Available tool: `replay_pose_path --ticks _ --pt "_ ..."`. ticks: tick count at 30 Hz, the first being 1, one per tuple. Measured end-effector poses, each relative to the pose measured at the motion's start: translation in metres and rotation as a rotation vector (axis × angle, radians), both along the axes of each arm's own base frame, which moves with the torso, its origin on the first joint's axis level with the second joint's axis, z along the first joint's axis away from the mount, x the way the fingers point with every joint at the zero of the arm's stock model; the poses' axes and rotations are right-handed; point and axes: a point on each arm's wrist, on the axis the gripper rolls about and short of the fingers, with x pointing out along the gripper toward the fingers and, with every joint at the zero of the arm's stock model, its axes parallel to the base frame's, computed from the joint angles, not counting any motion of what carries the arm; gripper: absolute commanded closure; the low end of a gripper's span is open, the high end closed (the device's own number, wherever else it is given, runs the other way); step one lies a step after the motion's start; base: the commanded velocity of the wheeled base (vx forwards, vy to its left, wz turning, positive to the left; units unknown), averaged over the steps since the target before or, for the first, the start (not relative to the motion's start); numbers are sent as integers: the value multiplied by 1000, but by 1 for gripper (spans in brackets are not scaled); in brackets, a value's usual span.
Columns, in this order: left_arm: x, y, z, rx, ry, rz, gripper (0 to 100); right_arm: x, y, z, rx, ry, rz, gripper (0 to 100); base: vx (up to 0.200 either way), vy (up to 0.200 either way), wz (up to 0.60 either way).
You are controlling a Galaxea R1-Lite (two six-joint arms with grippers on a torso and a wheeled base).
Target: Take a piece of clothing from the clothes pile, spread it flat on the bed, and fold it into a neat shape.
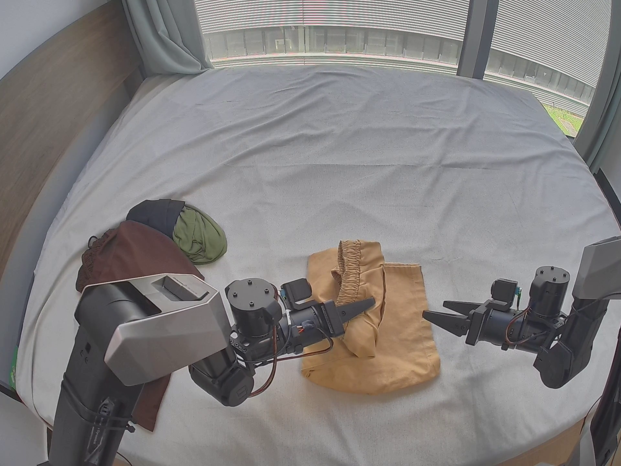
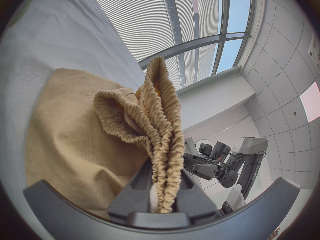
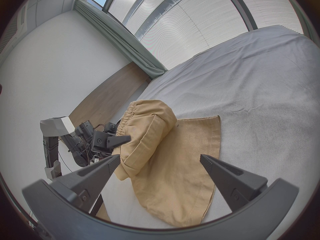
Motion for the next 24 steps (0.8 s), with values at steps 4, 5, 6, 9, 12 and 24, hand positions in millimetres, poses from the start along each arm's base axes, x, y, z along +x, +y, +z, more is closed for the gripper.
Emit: replay_pose_path --ticks 4,5,6,9,12,24 --pt "2 -3 -1 -5 -3 -3 100 0 -1 0 0 0 -4 0 0 0 0" --pt "2 -3 -2 -5 -3 -3 100 0 -1 0 0 -1 -5 0 0 0 0" --pt "2 -3 -2 -4 -3 -4 100 1 -2 0 0 -1 -6 0 0 0 0" --pt "2 -4 -4 -3 0 -5 100 1 -2 1 0 -3 -8 0 0 0 0" --pt "2 -5 -6 -1 2 -7 100 1 -2 1 0 -3 -9 0 0 0 0" --pt "2 -10 -9 -2 -8 -15 0 1 -2 3 2 -14 -9 0 0 0 0"
